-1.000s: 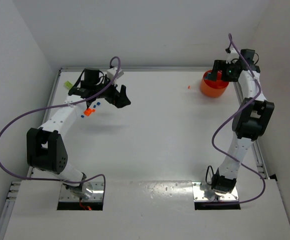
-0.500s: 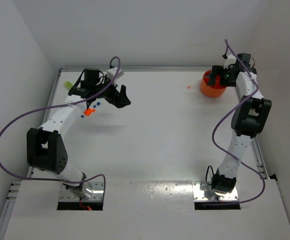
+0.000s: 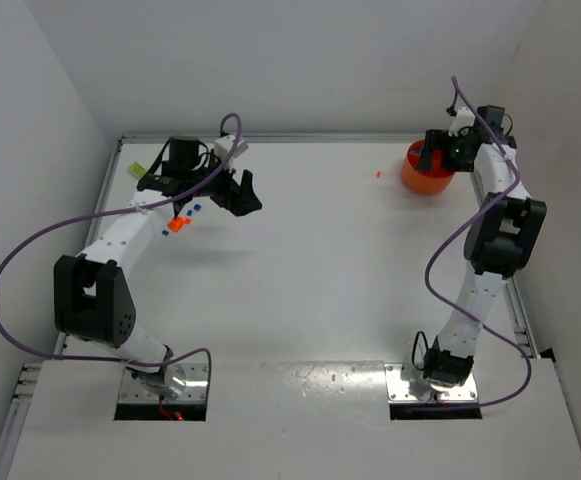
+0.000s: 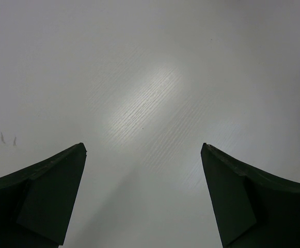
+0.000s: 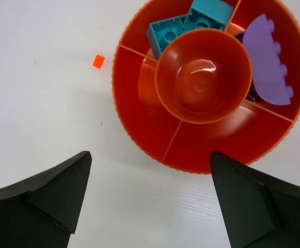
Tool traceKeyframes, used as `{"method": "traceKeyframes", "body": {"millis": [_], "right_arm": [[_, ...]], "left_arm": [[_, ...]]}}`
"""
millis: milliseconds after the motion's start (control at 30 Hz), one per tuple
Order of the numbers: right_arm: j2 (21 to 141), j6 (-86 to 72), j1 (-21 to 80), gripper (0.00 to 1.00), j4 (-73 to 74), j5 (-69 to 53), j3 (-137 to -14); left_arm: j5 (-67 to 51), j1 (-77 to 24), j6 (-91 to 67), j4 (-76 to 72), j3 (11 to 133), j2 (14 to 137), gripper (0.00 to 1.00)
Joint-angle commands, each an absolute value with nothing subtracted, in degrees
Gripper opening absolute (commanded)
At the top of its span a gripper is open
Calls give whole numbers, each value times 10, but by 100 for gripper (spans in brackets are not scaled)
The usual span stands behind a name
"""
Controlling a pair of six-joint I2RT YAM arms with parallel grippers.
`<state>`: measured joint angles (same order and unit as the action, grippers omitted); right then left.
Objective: Sort the legos into containers by color
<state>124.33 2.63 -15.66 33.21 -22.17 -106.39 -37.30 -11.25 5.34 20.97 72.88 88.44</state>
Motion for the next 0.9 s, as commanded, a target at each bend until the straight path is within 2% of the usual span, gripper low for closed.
{"method": "traceKeyframes", "body": {"millis": [0,300,500,600,700,800,867], "right_arm": [[1177,33,-160,98,312,-241,-1068],[1106,10,-155,98,326,-253,-1083],[1056,10,-132,96,375,-287,-1057],[1035,4,-107,95,369,-294,-1001],[1015,-10,-84,95,343,-281,-952],[1003,-25,-70,95,327,-281,-911],[996,-32,-62,95,311,-281,-884]], "left_arm": [[-385,-106,58,200,739,889,100],[-330,-85,34,200,734,871,100],[-238,-17,71,238,763,887,100],[-213,29,92,251,789,922,100],[-157,72,88,251,848,971,90],[-110,79,76,251,888,1015,83],[-93,79,81,251,926,1061,74]]}}
